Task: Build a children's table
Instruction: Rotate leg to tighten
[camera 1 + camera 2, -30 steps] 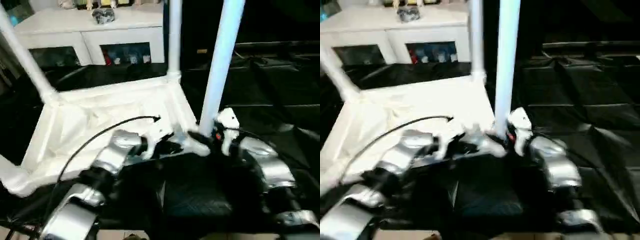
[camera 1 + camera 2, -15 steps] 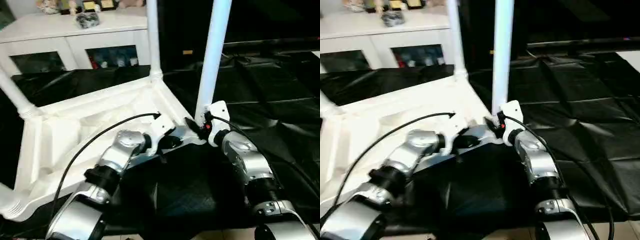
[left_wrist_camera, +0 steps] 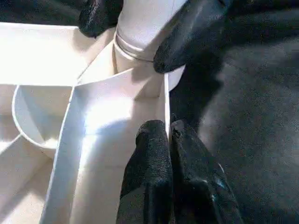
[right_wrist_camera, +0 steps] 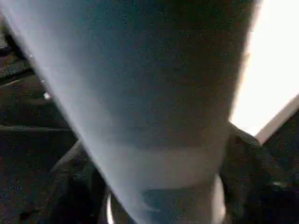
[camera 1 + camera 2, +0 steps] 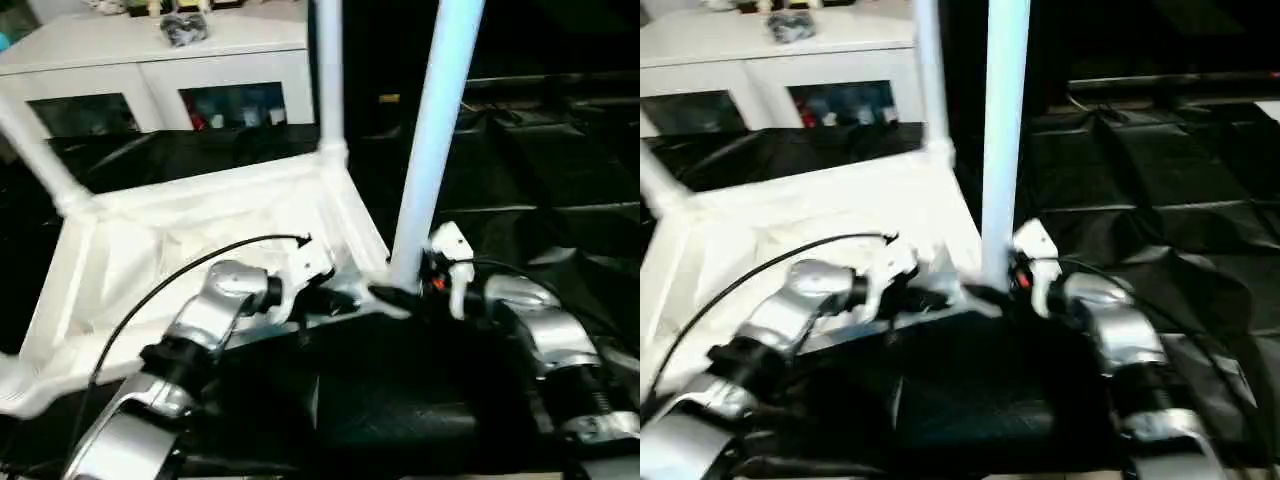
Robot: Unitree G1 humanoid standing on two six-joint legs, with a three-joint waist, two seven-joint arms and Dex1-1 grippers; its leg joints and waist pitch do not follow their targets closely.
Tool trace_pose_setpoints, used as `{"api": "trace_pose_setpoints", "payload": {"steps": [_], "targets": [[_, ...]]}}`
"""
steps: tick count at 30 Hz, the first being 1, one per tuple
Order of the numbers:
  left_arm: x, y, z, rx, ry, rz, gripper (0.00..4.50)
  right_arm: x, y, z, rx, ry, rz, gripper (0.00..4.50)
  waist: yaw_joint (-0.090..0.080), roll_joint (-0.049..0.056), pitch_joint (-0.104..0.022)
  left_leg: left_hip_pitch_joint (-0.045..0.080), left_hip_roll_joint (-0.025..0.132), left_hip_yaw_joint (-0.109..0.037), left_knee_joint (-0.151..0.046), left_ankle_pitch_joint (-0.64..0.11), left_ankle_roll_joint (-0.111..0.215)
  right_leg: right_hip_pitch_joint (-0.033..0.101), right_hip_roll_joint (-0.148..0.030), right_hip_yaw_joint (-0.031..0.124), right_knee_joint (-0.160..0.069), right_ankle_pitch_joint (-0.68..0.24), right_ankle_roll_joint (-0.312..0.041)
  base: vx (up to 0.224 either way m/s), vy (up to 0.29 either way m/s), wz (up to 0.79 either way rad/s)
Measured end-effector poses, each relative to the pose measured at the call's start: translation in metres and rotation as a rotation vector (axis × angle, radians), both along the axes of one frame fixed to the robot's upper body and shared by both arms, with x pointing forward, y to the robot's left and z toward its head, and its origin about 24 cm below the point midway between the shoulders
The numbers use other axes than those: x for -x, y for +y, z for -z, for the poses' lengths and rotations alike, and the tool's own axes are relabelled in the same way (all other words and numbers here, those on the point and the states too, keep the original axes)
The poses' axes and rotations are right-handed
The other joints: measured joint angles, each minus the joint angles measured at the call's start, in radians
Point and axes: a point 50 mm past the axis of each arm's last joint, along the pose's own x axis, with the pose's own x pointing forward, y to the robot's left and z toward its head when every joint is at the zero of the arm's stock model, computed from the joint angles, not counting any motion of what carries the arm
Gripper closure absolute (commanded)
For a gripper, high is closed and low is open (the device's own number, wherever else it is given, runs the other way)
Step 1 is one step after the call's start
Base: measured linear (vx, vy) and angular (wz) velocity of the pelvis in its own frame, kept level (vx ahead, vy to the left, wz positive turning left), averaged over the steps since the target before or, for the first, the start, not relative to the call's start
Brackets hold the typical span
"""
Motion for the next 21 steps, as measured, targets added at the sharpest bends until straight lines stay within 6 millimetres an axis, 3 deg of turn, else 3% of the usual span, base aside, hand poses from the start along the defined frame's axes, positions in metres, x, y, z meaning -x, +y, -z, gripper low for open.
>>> {"api": "trace_pose_setpoints", "payload": {"steps": [9,21], "targets": [[0.005,0.006,-0.003,0.002,0.016,0.069,4.50,0.007,0.003,-0.005,-0.015,0.004,-0.109,1.96,0.005,0.000,0.000,0.000,0.000,0.001,0.001,0.000,0.000,0.000,0.000,0.000,0.000,0.000,0.000,0.000,0.000,0.00],[0.006,0.006,-0.002,-0.001,0.021,0.064,4.50,0.012,0.007,-0.002,-0.028,0.008,-0.097,1.99,0.008,0.000,0.000,0.000,0.000,0.001,0.001,0.000,0.000,0.001,-0.001,0.000,0.001,0.000,0.000,0.000,0.000,0.00]]}}
